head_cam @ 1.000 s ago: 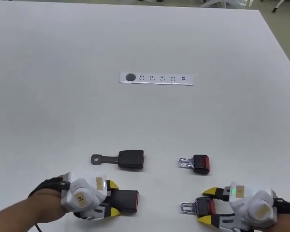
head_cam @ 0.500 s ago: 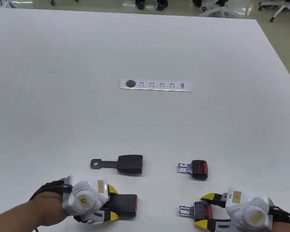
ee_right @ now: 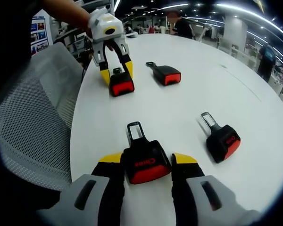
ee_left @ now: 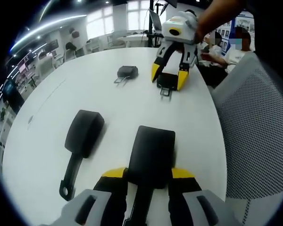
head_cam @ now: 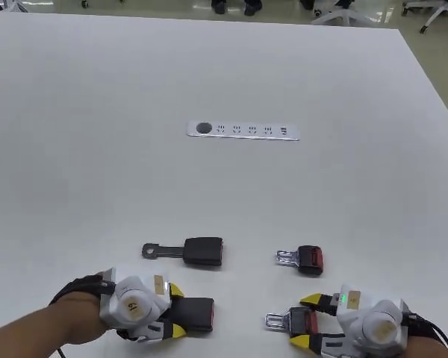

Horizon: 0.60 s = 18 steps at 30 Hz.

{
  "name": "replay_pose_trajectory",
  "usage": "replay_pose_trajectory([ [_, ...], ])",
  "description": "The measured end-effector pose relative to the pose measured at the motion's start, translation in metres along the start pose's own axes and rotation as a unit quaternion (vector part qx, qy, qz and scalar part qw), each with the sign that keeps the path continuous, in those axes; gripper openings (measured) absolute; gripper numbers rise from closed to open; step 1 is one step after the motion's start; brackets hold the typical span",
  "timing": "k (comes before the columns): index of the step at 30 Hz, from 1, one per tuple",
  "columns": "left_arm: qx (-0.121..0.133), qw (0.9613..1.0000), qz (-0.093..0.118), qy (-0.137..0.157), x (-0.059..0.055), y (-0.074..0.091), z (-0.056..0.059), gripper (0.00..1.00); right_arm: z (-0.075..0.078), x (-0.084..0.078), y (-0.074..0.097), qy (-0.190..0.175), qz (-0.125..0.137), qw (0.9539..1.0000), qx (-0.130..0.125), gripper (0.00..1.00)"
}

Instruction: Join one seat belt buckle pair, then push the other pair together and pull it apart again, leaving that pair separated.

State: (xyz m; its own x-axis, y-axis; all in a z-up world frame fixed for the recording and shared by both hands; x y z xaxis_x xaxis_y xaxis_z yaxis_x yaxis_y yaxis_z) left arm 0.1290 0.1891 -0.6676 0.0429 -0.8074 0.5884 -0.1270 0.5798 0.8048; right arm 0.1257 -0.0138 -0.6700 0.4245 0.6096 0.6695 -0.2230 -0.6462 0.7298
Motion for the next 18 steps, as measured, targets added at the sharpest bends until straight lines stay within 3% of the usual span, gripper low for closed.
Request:
replay_pose_trajectory([
  [18,-0.008,0.9999,-0.003,-0.006,0.002,0.001,-0.001,0.34,-0.022,0.033,-0.036,0.010,0.030,0.9993,0.018,0.38],
])
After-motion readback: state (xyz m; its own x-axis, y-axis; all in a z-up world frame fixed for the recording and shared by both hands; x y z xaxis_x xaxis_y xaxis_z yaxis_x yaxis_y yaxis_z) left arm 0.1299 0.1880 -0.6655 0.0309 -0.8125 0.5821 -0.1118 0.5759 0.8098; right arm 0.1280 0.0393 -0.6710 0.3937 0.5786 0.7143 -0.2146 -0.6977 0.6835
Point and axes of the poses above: the centre of the closed fingertips' face, and the gripper's own axes: y roughly backward along the fingers, z roughly to its right, x roughly out of its top, the point moved 3 cm from there along y, roughly backward along the fingers, and after that the axes turned 9 degrees about -y, right-handed, at the moved point
